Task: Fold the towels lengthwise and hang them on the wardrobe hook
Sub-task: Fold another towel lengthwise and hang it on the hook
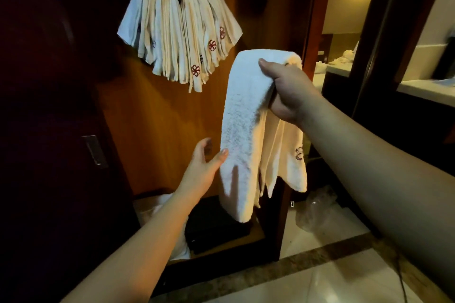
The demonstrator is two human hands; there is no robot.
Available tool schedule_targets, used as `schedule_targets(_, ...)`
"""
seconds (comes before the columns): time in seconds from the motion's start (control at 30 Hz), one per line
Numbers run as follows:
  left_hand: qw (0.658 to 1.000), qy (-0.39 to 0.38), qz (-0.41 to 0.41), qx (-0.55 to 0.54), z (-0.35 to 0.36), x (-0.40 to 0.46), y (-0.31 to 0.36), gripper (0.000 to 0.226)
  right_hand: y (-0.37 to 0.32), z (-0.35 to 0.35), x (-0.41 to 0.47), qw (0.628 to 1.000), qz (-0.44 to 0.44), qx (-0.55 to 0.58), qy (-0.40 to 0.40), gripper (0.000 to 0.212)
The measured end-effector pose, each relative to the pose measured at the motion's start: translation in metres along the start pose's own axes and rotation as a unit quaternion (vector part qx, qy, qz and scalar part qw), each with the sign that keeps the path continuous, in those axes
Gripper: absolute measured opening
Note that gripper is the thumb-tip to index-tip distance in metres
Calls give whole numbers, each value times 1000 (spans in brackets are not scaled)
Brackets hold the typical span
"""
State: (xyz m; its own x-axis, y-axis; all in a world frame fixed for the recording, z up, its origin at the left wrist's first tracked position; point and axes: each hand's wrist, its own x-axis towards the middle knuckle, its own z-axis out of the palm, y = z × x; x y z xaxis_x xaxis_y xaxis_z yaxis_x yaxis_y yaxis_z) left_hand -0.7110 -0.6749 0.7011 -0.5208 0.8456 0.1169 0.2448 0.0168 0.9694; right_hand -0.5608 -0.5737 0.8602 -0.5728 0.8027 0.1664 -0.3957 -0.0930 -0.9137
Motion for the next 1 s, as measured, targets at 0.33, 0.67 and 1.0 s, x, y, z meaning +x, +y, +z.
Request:
schedule_targets(0.33, 967, 153, 122, 161, 39, 4, 52, 65, -8, 38, 15, 991, -67, -107, 35, 52)
schedule_targets(0.67, 909, 190, 81, 363, 2, 18, -11, 26, -29, 17, 19, 989, -63, -36, 132, 38)
schedule_targets(1.0, 962, 262, 61, -39, -60, 15, -22, 23, -40, -17, 30, 971, -21, 96, 218, 57)
